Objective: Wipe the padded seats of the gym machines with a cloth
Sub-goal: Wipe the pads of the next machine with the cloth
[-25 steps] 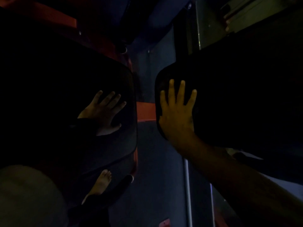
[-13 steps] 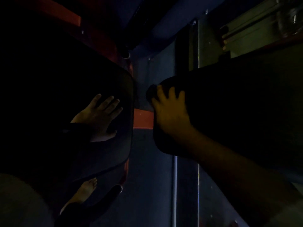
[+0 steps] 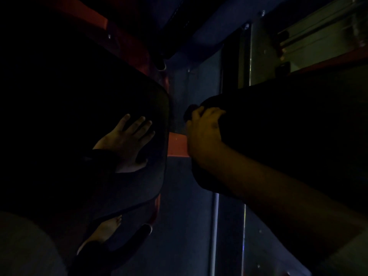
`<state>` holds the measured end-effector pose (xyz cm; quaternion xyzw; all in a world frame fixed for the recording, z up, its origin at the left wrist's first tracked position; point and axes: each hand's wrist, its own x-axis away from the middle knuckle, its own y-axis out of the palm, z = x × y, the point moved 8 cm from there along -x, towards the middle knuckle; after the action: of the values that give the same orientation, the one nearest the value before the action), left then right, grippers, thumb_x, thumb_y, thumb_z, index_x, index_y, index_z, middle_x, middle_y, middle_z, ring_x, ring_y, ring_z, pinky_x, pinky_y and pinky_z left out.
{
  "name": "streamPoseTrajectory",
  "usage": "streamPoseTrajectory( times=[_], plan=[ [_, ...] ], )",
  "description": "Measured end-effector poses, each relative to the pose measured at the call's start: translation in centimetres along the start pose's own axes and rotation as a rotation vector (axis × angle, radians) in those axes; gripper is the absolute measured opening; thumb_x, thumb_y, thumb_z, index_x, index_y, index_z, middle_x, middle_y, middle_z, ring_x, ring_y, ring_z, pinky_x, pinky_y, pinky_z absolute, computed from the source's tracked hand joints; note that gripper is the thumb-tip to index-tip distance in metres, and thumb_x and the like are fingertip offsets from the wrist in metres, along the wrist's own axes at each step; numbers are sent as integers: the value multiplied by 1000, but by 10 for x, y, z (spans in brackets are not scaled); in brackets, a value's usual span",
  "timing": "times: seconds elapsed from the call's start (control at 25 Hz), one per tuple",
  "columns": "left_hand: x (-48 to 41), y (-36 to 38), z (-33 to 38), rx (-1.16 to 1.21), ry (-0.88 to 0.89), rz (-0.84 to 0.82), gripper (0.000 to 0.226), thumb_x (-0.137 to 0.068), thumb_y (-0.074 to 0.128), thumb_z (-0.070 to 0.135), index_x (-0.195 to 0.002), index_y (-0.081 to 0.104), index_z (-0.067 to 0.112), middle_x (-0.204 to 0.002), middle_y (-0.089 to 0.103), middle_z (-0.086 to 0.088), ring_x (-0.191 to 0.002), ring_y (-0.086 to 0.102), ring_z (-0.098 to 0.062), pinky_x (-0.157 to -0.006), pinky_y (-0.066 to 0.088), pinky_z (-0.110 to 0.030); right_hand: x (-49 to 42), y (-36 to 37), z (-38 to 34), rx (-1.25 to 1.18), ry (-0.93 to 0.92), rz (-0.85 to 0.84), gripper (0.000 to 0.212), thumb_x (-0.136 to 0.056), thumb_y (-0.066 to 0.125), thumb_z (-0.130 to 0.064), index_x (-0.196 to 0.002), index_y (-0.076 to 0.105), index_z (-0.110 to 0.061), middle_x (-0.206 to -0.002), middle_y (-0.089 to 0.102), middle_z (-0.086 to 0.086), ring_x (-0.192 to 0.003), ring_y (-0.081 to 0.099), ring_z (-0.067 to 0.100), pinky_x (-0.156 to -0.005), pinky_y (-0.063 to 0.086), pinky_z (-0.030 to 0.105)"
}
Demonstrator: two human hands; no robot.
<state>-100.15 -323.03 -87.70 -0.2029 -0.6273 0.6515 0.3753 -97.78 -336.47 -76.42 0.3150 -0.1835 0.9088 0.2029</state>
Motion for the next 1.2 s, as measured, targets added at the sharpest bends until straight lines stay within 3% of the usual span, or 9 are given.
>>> streamPoseTrajectory(
  times=[0.16, 0.28, 0.48, 0.64, 0.76, 0.84, 0.96, 1.12, 1.2],
  plan=[
    [-1, 4, 1, -5, 15, -24, 91, -90, 28, 74, -163, 8, 23, -171, -3, -9, -157, -5, -29, -121, -7, -57, 7, 11, 22, -70, 53, 209, 61, -103, 41, -37, -158, 18, -20, -163, 9, 21, -140, 27, 51, -108, 33, 62],
    [0, 1, 0, 5, 5, 17, 92, -88, 30, 75, -163, 14, 23, -171, 3, -9, -157, 0, -29, -122, -4, -57, -8, 1, 56, -195, 187, 236, 68, -102, 43, -44, -159, 16, -20, -165, 7, 19, -142, 24, 50, -112, 27, 64],
    [1, 1, 1, -9, 4, -19, 92, -89, 31, 74, -163, 11, 23, -171, 1, -9, -157, -2, -28, -121, -5, -56, 20, 21, 4, 81, -51, 252, 53, -106, 31, -29, -156, 28, -11, -162, 18, 24, -135, 35, 48, -107, 34, 60],
    [1, 2, 0, 1, 6, -30, 92, -89, 29, 75, -163, 9, 24, -171, -1, -9, -157, -4, -29, -121, -6, -56, -5, -5, 68, -157, 183, 273, 59, -102, 43, -40, -155, 31, -19, -162, 20, 20, -136, 33, 47, -109, 30, 61],
    [-1, -1, 1, -14, 4, -13, 92, -89, 29, 75, -163, 11, 25, -171, 0, -8, -157, -3, -28, -121, -7, -56, 33, 21, 0, 100, -22, 224, 58, -105, 35, -36, -157, 28, -12, -162, 16, 24, -135, 33, 50, -109, 30, 64],
    [0, 2, 0, -11, 5, -33, 92, -89, 29, 75, -163, 10, 24, -171, -2, -9, -157, -4, -29, -121, -6, -56, 36, 26, 1, 55, -96, 249, 55, -104, 37, -36, -156, 30, -17, -164, 16, 20, -134, 35, 46, -109, 32, 60],
    [0, 2, 1, -6, 11, -44, 92, -89, 28, 75, -163, 7, 24, -171, -5, -8, -157, -7, -28, -121, -8, -56, 24, 8, 46, -162, 134, 260, 62, -101, 44, -41, -157, 27, -20, -165, 12, 18, -136, 33, 44, -109, 31, 57],
    [1, -1, 0, -8, 1, -48, 92, -89, 29, 75, -163, 7, 25, -171, -3, -8, -157, -6, -28, -121, -8, -55, 72, 36, -34, 58, -213, 235, 55, -105, 32, -36, -156, 30, -13, -163, 17, 22, -134, 35, 47, -107, 32, 61],
    [0, 1, 1, -24, 7, -49, 92, -89, 28, 76, -163, 6, 25, -171, -4, -8, -157, -7, -28, -121, -7, -56, 57, 31, -3, -100, -150, 304, 52, -103, 36, -35, -153, 37, -22, -162, 22, 17, -130, 40, 42, -104, 33, 55]
  ],
)
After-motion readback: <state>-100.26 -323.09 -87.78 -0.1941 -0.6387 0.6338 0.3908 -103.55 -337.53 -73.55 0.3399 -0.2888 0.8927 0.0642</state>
